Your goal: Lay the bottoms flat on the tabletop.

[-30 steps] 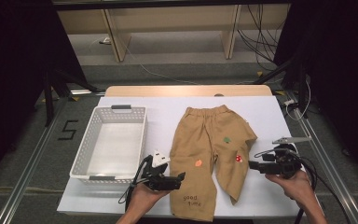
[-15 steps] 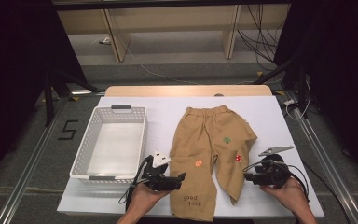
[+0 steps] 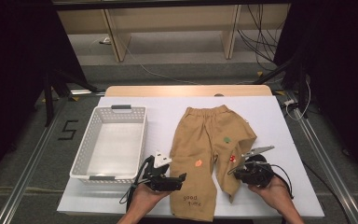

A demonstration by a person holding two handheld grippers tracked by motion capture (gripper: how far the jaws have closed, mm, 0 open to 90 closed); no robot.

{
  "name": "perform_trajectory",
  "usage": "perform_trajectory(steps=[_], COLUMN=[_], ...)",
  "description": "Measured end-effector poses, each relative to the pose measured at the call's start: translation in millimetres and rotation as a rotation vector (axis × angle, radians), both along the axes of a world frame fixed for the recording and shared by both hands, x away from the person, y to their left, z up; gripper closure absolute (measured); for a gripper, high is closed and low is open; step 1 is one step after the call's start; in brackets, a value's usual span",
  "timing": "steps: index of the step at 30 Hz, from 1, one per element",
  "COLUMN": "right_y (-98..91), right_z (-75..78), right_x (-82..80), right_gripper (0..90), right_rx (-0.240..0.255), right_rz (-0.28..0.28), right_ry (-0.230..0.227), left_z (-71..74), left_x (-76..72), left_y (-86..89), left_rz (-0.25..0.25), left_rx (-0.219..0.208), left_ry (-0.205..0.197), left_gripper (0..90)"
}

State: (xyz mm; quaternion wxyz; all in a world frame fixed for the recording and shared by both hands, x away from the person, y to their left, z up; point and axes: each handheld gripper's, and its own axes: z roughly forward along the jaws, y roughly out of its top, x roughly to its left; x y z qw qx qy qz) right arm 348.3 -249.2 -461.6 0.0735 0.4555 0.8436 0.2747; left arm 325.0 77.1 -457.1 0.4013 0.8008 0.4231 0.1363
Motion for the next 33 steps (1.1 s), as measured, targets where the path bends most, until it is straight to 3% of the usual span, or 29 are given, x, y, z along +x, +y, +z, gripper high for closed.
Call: perform_trajectory(steps=[7,11,16,22,26,29,33], right_y=[-3.4,-14.8,-34.1,-44.6,-40.3,-34.8,-35.8], right_z=[3.1,20.3,36.8,50.0,47.1,42.2,44.7], right_x=[-0.4,-7.5,-18.4,-29.8,-37.4,-40.3,-44.1], right_gripper=[89.9,90.0,90.0,90.0,89.8,89.6,86.3], right_rx=[0.0,0.019,0.037,0.002,-0.069,-0.097,-0.042], right_rz=[0.003,-0.04,-0.085,-0.122,-0.134,-0.119,-0.099], right_ry=[-0.012,-0.076,-0.117,-0.142,-0.124,-0.103,-0.129], left_z=[0.0,1.1,1.6,1.9,1.4,2.1,1.5], left_x=[-0.2,-0.3,-0.8,-0.5,-0.6,-0.8,-0.8], left_y=[-0.6,0.7,1.7,2.1,1.7,1.5,1.9], left_rz=[-0.003,-0.002,0.0,0.002,0.001,-0.001,0.0], left_rx=[0.001,-0.001,-0.006,-0.007,-0.003,-0.006,-0.004], left_ry=[-0.001,-0.003,-0.004,-0.004,-0.003,-0.005,-0.004], left_gripper=[20.5,20.4,20.4,20.5,20.4,20.4,20.4])
